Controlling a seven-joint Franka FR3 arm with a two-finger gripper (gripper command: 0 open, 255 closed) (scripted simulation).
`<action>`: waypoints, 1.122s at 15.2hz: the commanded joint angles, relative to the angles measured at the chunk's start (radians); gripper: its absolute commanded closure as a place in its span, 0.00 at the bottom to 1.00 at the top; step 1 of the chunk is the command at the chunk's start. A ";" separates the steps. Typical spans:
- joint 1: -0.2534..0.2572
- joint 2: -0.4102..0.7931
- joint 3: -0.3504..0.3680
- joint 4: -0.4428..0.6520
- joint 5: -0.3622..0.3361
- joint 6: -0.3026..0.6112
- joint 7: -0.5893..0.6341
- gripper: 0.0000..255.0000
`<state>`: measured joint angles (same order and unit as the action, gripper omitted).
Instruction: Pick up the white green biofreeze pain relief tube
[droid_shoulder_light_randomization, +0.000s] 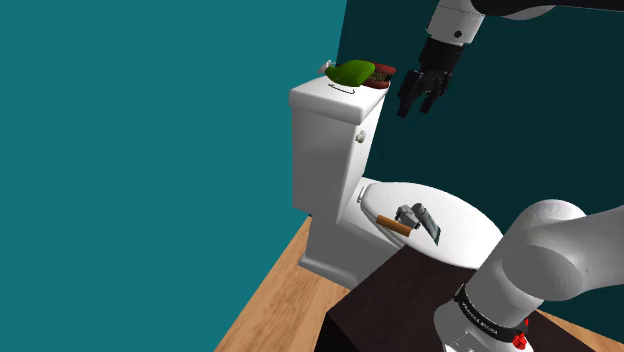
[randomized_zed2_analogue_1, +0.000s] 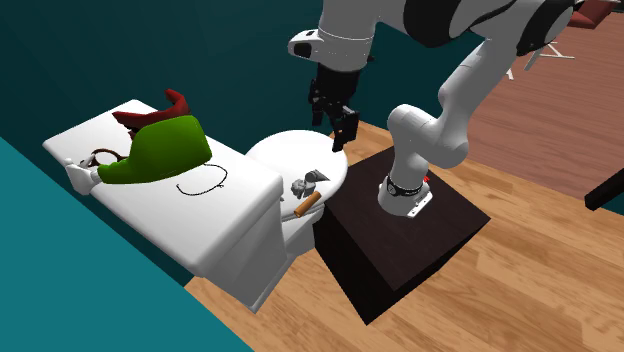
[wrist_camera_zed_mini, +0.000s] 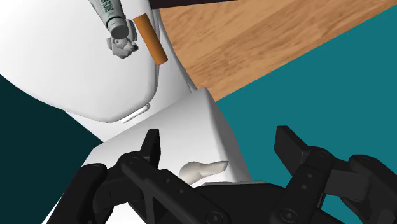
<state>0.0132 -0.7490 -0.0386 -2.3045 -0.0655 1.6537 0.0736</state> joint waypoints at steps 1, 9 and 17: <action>0.000 0.000 0.000 0.000 0.000 0.000 0.000 0.00; 0.006 -0.061 -0.115 -0.252 -0.096 0.141 -0.226 0.00; -0.022 -0.032 -0.261 -0.439 -0.238 0.317 -0.456 0.00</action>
<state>-0.0024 -0.7948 -0.2747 -2.7249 -0.2798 1.9413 -0.3456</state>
